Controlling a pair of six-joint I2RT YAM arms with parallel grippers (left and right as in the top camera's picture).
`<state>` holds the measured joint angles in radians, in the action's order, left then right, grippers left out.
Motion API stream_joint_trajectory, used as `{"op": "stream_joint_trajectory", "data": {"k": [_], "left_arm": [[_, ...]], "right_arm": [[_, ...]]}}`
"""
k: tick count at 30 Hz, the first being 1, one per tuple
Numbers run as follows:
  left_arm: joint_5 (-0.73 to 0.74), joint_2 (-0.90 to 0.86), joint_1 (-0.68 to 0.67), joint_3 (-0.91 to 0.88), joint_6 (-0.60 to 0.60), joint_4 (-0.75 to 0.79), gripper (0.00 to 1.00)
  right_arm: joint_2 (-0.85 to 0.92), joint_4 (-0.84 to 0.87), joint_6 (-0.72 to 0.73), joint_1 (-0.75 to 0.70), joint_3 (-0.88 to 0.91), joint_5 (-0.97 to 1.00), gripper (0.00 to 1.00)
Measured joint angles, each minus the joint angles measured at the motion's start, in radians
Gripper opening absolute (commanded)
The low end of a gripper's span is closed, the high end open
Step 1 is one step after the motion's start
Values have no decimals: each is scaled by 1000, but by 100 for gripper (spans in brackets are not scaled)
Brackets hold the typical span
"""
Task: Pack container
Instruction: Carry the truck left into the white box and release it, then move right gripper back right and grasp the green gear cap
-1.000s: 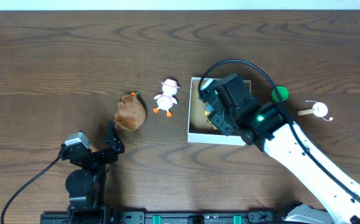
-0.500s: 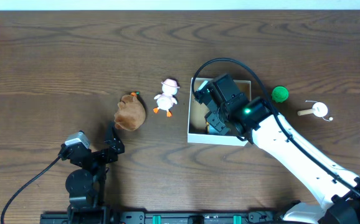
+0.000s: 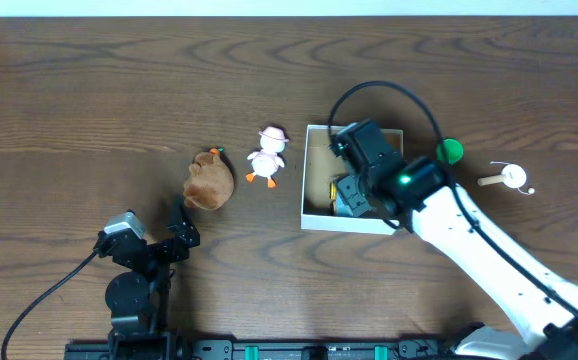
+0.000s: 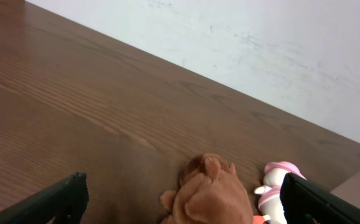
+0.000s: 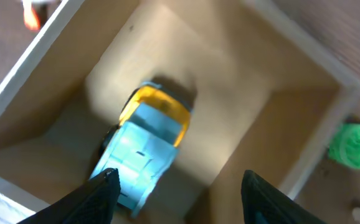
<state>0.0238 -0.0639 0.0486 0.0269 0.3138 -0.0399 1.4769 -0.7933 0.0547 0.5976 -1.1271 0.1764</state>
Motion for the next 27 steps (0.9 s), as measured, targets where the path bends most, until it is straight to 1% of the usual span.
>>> {"op": "stream_joint_trajectory", "data": {"k": [4, 6, 9, 12, 16, 19, 23, 24, 26, 27], "left_arm": [[0, 0, 0, 0, 0, 0, 98], [0, 0, 0, 0, 0, 0, 98], [0, 0, 0, 0, 0, 0, 98], [0, 0, 0, 0, 0, 0, 98], [0, 0, 0, 0, 0, 0, 98], [0, 0, 0, 0, 0, 0, 98], [0, 0, 0, 0, 0, 0, 98], [0, 0, 0, 0, 0, 0, 98], [0, 0, 0, 0, 0, 0, 98], [0, 0, 0, 0, 0, 0, 98]], "right_arm": [[-87, -19, 92, -39, 0, 8, 72], [-146, -34, 126, -73, -3, 12, 72], [-235, -74, 176, -154, -11, 18, 71], [-291, -127, 209, -262, -21, 29, 76], [-293, -170, 230, -394, -22, 42, 84], [-273, -171, 235, -465, -20, 42, 86], [-238, -174, 235, -499, -13, 39, 86], [-228, -172, 235, -500, -10, 39, 88], [-211, -162, 240, -505, -8, 37, 94], [-198, -145, 246, -510, -7, 36, 99]]}}
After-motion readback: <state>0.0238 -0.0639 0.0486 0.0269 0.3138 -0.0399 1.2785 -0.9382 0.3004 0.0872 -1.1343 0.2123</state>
